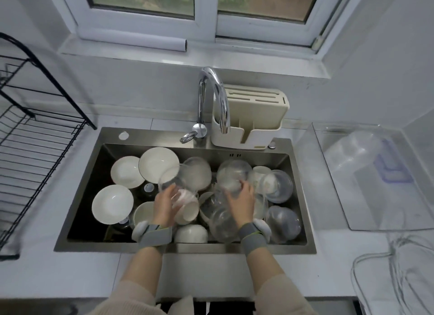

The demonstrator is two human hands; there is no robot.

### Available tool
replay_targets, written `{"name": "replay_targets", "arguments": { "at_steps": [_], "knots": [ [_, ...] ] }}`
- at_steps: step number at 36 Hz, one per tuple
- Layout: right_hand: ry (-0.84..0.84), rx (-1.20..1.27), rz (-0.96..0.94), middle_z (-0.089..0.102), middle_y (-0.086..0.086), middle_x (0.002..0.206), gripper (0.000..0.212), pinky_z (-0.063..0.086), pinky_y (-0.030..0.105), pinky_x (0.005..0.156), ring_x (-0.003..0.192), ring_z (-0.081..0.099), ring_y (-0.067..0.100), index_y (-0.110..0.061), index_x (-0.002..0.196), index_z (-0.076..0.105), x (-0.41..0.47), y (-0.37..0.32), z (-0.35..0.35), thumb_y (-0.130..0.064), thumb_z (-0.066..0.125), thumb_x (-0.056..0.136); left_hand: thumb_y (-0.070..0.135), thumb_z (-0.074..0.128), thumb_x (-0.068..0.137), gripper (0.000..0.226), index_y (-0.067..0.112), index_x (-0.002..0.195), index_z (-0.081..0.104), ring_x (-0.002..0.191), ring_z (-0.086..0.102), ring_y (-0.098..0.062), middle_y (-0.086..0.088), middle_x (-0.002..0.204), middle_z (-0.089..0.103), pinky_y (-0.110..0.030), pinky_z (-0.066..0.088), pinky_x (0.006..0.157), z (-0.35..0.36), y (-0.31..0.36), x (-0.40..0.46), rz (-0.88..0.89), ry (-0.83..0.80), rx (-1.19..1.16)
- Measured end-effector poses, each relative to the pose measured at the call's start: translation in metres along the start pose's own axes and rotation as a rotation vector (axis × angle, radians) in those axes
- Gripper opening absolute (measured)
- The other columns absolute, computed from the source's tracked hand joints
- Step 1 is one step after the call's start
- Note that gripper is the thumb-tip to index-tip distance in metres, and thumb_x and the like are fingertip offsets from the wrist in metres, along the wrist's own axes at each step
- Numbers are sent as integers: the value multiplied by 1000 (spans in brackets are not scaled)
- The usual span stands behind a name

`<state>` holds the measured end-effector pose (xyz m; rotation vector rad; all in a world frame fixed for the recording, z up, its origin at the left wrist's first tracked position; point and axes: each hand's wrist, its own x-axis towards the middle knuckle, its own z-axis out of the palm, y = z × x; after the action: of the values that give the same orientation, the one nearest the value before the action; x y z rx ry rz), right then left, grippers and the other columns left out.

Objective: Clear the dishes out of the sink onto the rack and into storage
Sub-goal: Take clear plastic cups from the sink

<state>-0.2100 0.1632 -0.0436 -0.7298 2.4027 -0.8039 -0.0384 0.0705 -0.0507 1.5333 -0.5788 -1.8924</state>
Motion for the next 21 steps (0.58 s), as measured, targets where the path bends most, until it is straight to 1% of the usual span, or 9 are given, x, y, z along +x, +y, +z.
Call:
{"name": "replay_targets", "arguments": {
  "at_steps": [3,6,7,9,11,14,16,18,21],
  "knots": [
    [15,-91,-25,41,10,141,63,32,34,107,133,34,27,-16,139,41,6,-2,5,-31,70,85,25,54,97,15,12,95,62,94,59,-19,-9,102,60,-27,49,73,-5,-1,2,32,11,19],
    [53,-87,100,33,17,146,76,28,39,110,136,29,34,-18,144,35,12,-6,3,-32,74,80,24,57,96,9,15,96,58,87,59,-16,-9,101,59,-26,49,68,-7,-6,1,65,62,56],
    [42,-78,117,32,17,145,76,29,39,110,135,29,35,-19,143,36,13,-7,3,-32,74,80,23,58,96,12,14,103,57,89,58,-18,-10,104,58,-26,49,69,-8,-6,1,68,70,60],
    [-5,-70,93,35,13,139,66,30,38,107,132,32,33,-21,137,43,16,-8,3,-32,74,80,22,60,95,35,12,126,48,97,56,-22,-11,113,57,-28,48,71,-9,-8,-1,68,84,73],
    [-34,-96,54,39,10,134,54,32,36,104,128,35,31,-20,128,50,16,-9,3,-32,72,81,23,61,94,48,11,136,40,101,53,-22,-12,119,55,-28,48,74,-9,-8,-3,83,84,95],
    [-82,-102,75,49,10,127,48,39,38,101,123,44,30,-17,123,50,14,-9,3,-30,72,82,25,59,95,51,8,137,37,104,53,-22,-13,120,54,-33,47,81,-9,-9,-5,82,84,97],
    [-168,-103,103,61,10,117,41,44,40,97,114,53,29,-15,117,53,13,-9,3,-31,71,84,29,56,96,47,4,134,42,103,54,-22,-15,119,55,-32,48,81,-9,-9,-6,92,65,114],
    [-242,-133,87,66,8,110,27,43,40,98,109,58,28,-15,108,62,10,-10,5,-32,66,88,33,54,97,45,2,129,48,103,54,-23,-16,119,55,-29,48,76,-9,-9,-7,104,39,132],
    [-232,-56,13,68,5,99,18,41,41,97,100,59,25,-15,97,66,4,-17,5,-32,59,93,38,53,97,44,5,126,48,105,54,-23,-13,118,54,-30,48,75,-8,-9,-9,105,30,133]
  ]
}}
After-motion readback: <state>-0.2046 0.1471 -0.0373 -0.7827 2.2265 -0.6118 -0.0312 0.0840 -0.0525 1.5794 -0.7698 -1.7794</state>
